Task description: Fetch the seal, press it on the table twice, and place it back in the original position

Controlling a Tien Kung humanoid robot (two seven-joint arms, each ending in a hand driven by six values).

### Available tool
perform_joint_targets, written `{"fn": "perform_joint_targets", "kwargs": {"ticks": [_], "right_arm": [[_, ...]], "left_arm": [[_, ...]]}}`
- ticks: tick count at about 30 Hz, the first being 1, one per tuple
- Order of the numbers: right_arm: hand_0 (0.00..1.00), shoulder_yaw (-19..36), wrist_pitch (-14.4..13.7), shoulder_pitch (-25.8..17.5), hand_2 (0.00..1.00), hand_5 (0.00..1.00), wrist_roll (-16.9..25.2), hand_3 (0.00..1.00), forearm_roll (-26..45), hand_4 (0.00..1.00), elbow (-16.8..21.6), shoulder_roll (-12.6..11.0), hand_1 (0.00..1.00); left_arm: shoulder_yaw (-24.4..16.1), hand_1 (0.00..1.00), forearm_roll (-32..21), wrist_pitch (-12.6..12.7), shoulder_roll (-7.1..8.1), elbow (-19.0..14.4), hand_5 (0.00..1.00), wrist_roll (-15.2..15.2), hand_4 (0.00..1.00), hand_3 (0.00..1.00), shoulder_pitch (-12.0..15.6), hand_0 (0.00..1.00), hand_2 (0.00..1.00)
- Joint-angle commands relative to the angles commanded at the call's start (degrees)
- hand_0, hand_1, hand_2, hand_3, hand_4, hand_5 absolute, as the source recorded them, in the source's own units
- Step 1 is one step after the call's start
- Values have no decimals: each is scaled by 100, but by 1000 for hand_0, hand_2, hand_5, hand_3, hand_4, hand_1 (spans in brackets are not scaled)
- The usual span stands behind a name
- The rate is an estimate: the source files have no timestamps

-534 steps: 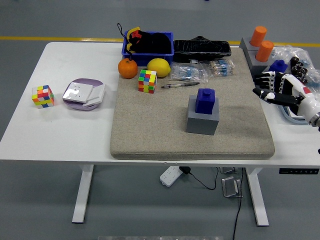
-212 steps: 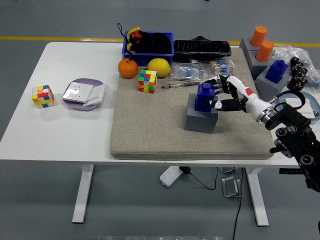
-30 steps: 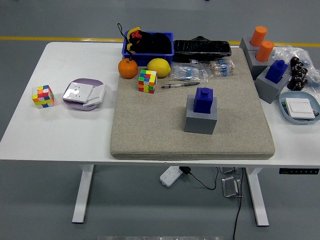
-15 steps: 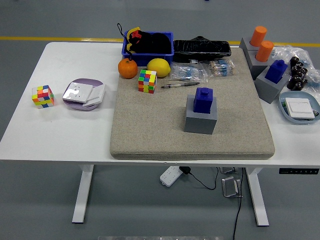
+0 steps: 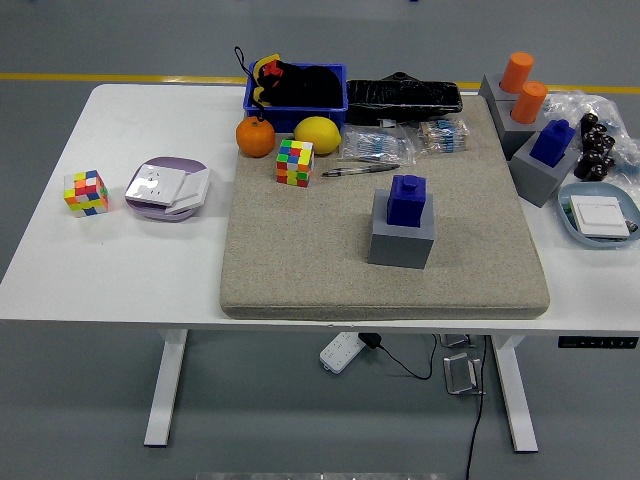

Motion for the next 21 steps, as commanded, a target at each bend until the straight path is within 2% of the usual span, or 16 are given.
{"fn": "perform_joint_targets", "kwargs": {"ticks": [21], "right_arm": [[861, -162, 17, 56, 721, 262, -47, 759, -7, 914, -30, -27, 769]], "left_arm": [[30, 815, 9, 16, 10, -2, 389, 9, 783, 837, 4, 807, 788]]}}
